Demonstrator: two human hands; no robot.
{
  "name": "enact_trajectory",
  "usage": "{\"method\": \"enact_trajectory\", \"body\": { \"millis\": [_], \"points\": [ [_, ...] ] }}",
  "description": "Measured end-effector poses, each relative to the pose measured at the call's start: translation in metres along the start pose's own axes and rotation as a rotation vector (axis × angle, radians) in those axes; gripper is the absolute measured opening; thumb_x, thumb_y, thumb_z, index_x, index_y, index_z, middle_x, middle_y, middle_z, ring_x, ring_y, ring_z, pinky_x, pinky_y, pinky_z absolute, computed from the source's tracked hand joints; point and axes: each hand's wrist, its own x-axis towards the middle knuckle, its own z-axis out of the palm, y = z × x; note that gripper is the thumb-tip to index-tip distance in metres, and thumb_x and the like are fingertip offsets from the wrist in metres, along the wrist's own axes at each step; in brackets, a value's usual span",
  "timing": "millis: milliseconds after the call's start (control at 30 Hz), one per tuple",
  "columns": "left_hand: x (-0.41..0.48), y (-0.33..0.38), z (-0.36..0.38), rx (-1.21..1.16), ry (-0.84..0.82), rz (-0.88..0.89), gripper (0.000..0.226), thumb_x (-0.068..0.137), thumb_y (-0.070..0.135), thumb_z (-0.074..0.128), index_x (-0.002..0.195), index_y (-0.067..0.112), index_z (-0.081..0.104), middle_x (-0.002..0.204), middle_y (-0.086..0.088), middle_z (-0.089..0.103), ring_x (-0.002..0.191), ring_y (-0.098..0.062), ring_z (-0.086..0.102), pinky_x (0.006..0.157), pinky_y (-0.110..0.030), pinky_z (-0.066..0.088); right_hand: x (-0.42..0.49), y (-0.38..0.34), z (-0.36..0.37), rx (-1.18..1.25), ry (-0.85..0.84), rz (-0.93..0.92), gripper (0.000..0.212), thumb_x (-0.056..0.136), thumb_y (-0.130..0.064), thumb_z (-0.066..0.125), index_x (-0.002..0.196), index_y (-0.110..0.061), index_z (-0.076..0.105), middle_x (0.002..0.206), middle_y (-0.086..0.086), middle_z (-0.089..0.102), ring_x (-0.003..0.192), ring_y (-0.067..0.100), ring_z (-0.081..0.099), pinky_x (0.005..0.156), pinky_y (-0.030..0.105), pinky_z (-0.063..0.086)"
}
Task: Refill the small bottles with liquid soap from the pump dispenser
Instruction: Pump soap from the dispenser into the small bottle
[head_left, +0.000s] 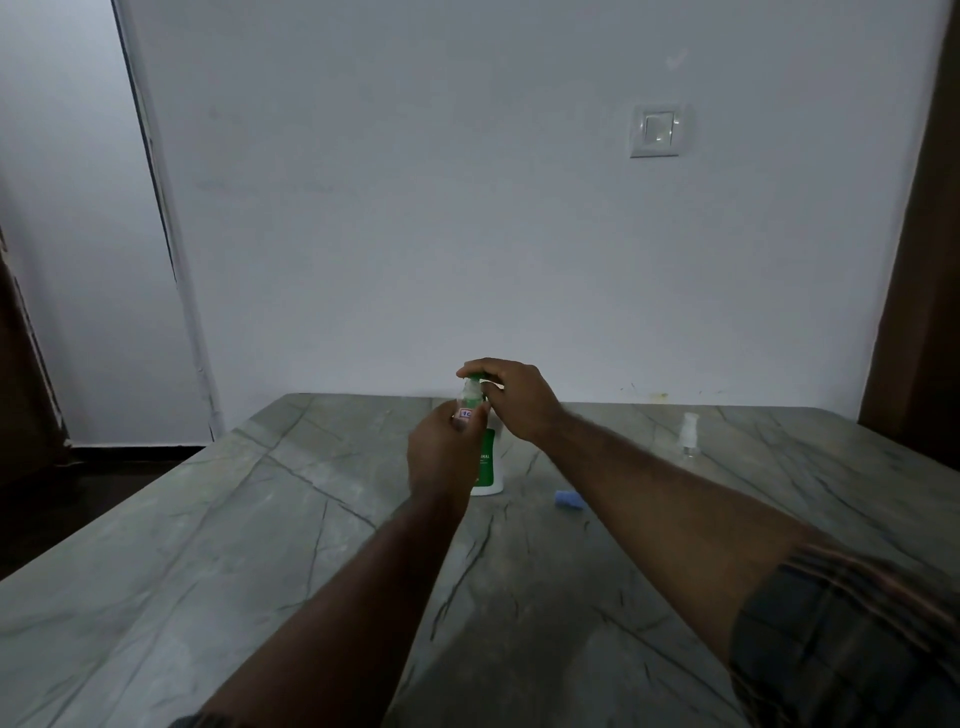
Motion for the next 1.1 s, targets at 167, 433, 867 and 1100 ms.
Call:
{"method": "enact_trajectory", "body": {
  "millis": [167,433,867,1100],
  "points": [
    [0.006,0.006,0.001,0.033,-0.004,-0.001,0.037,0.096,0.047,0.055,0.091,0.014,0.071,0.083,-0.003,0.07,0.072,-0.014,0.065,0.056,-0.023,0.039,-0.004,-0.003,-0.002,0.008,-0.015,0.0,0.045,0.087,0.006,0.041,0.116,-0.016,0.068,0.127,-0.001,0.064,0.115,0.008,0.056,0.102,0.021,0.043],
    [0.008,0.008,0.005,-0.039,0.001,-0.049,0.036,0.094,0.044,0.058,0.074,0.015,0.068,0.068,0.0,0.066,0.062,-0.012,0.062,0.052,-0.023,0.037,-0.006,0.0,-0.005,-0.03,-0.005,-0.053,0.047,0.087,0.01,0.038,0.122,-0.01,0.062,0.127,0.005,0.064,0.119,0.016,0.058,0.104,0.023,0.042],
    [-0.001,0.002,0.014,-0.221,0.048,-0.073,0.032,0.096,0.038,0.06,0.077,0.014,0.071,0.069,-0.002,0.068,0.068,-0.021,0.068,0.055,-0.023,0.044,-0.009,0.004,0.001,-0.087,0.034,-0.093,0.044,0.089,0.008,0.039,0.119,-0.01,0.066,0.125,0.005,0.066,0.117,0.016,0.06,0.106,0.03,0.045],
    [0.002,-0.004,0.013,-0.181,0.091,-0.047,0.036,0.093,0.043,0.062,0.073,0.015,0.071,0.065,-0.001,0.067,0.062,-0.017,0.066,0.055,-0.025,0.046,-0.003,0.003,-0.002,-0.108,-0.02,-0.12,0.047,0.085,0.011,0.041,0.119,-0.01,0.065,0.125,0.005,0.066,0.118,0.016,0.06,0.103,0.025,0.045]
  ]
}}
